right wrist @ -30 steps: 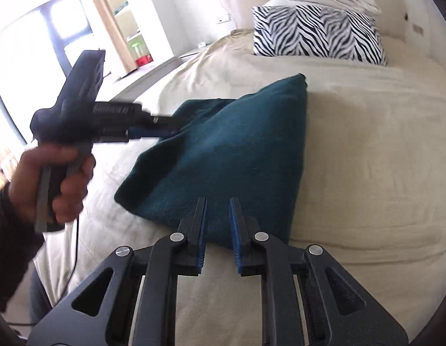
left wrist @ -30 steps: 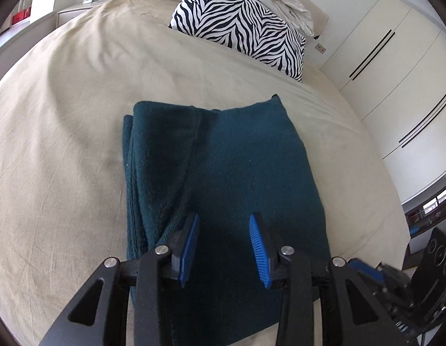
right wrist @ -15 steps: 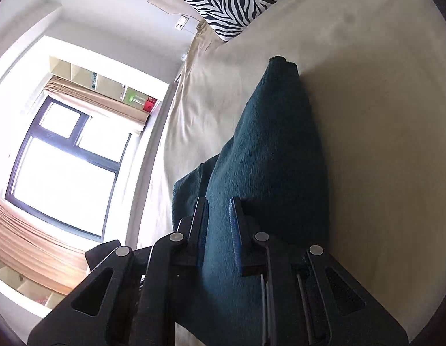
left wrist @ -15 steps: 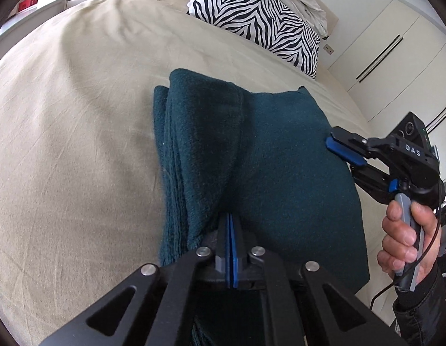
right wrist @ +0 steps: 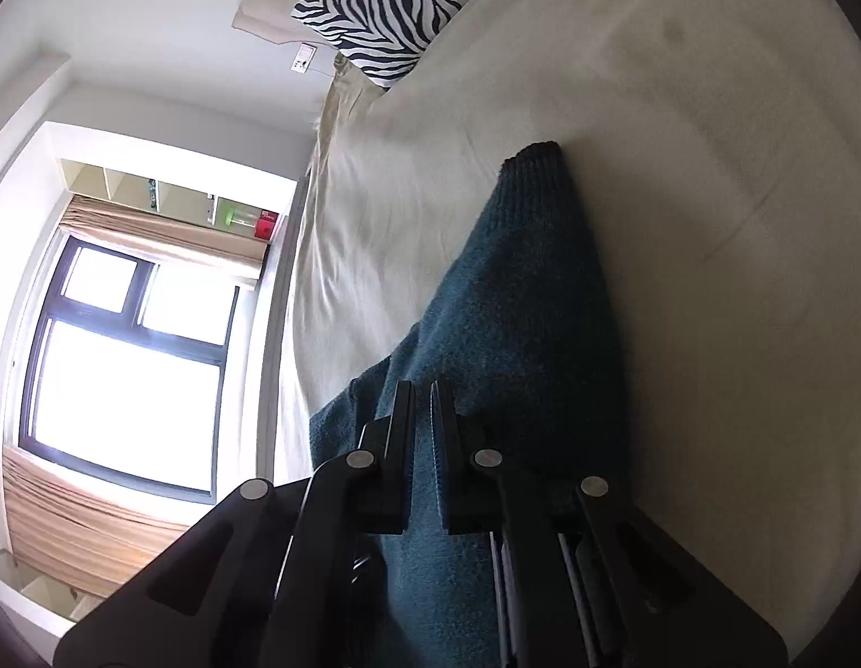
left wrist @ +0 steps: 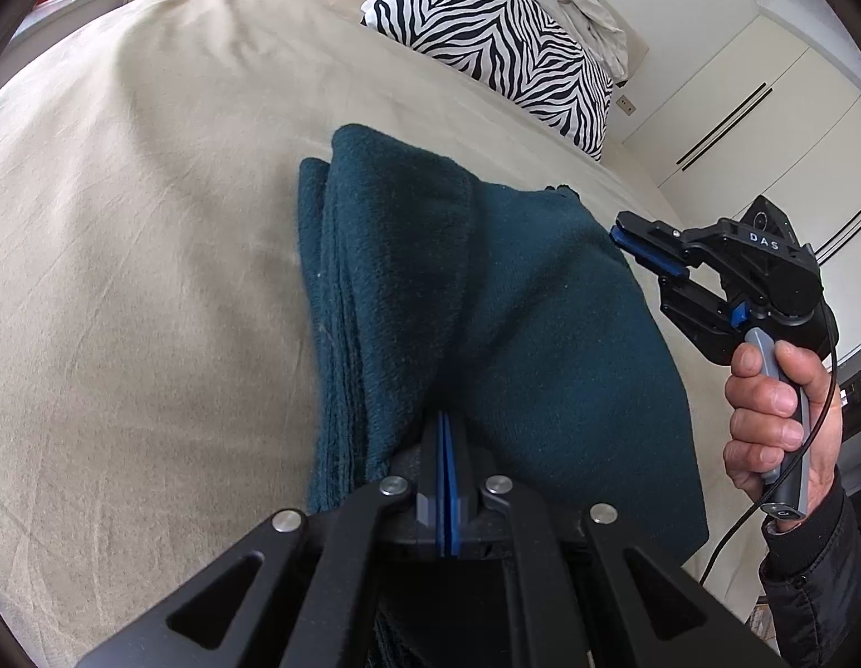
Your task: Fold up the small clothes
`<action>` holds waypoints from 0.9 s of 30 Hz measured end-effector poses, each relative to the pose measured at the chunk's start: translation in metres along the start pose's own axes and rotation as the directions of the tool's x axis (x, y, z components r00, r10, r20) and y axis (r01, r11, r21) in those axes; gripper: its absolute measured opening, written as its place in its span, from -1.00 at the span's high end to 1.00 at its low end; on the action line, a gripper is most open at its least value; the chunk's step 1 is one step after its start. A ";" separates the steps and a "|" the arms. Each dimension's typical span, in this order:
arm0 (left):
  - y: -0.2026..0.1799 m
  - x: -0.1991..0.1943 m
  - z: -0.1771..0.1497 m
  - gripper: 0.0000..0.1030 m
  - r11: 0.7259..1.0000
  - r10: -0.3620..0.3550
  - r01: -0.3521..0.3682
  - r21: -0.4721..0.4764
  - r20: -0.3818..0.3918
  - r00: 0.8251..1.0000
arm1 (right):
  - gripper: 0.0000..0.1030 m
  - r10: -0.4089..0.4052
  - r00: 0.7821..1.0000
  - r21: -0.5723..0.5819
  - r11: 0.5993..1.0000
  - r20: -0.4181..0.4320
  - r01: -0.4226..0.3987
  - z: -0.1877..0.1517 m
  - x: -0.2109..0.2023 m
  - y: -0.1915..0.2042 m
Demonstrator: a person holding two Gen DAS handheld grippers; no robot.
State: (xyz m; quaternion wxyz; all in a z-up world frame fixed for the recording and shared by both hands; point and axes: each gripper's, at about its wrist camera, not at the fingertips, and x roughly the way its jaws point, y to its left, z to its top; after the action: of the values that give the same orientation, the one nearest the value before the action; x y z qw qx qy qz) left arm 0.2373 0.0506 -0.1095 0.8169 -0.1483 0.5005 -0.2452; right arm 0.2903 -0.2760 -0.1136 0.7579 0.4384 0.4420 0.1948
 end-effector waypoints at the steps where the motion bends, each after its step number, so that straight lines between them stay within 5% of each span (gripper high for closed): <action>1: 0.002 0.000 0.000 0.87 1.000 -0.008 0.008 -0.005 -0.001 1.000 | 0.88 0.006 1.000 -0.019 1.000 -0.024 -0.007 0.003 0.006 0.015; 5: 0.003 -0.001 0.000 0.87 1.000 -0.016 0.016 -0.006 -0.001 1.000 | 0.94 -0.093 0.989 -0.057 0.995 -0.112 0.087 0.004 0.045 0.027; 12: 0.005 -0.001 0.000 0.87 0.999 -0.028 0.028 -0.015 0.003 1.000 | 1.00 -0.141 0.990 0.014 0.990 -0.032 0.141 0.021 0.043 -0.012; 13: 0.005 -0.001 0.000 0.87 0.999 -0.029 0.030 -0.018 0.004 1.000 | 0.88 -0.150 0.988 -0.006 0.989 -0.017 0.150 0.020 0.035 -0.007; 16: 0.008 -0.001 -0.001 0.87 0.999 -0.033 0.033 -0.024 0.009 0.999 | 0.78 -0.021 1.000 -0.025 0.999 0.009 0.021 0.002 0.004 0.008; 18: 0.008 -0.002 -0.002 0.87 0.999 -0.032 0.032 -0.024 0.011 0.999 | 0.44 0.069 0.998 -0.032 0.997 0.010 -0.069 -0.021 -0.019 0.015; 19: 0.007 -0.002 -0.002 0.87 0.999 -0.033 0.033 -0.025 0.011 0.999 | 0.02 0.096 0.995 -0.042 0.995 0.011 -0.095 -0.036 -0.030 0.018; 20: 0.008 -0.002 -0.002 0.87 0.999 -0.034 0.034 -0.024 0.012 0.999 | -0.20 0.116 0.993 -0.055 0.992 0.004 -0.116 -0.051 -0.037 0.018; 24: 0.010 -0.002 -0.003 0.87 0.998 -0.045 0.045 -0.034 0.012 0.999 | -0.12 0.127 0.992 -0.064 0.990 -0.025 -0.128 -0.095 -0.043 -0.015; 27: 0.014 -0.002 -0.001 0.87 0.996 -0.056 0.056 -0.065 0.004 0.998 | -0.04 0.171 0.985 -0.004 0.985 -0.013 -0.171 -0.096 -0.050 -0.029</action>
State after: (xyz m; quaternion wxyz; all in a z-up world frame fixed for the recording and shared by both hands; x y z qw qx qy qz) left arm 0.2395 0.0632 -0.1150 0.8050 -0.1890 0.5029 -0.2516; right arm 0.1805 -0.2784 -0.1348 0.7367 0.4716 0.4073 0.2628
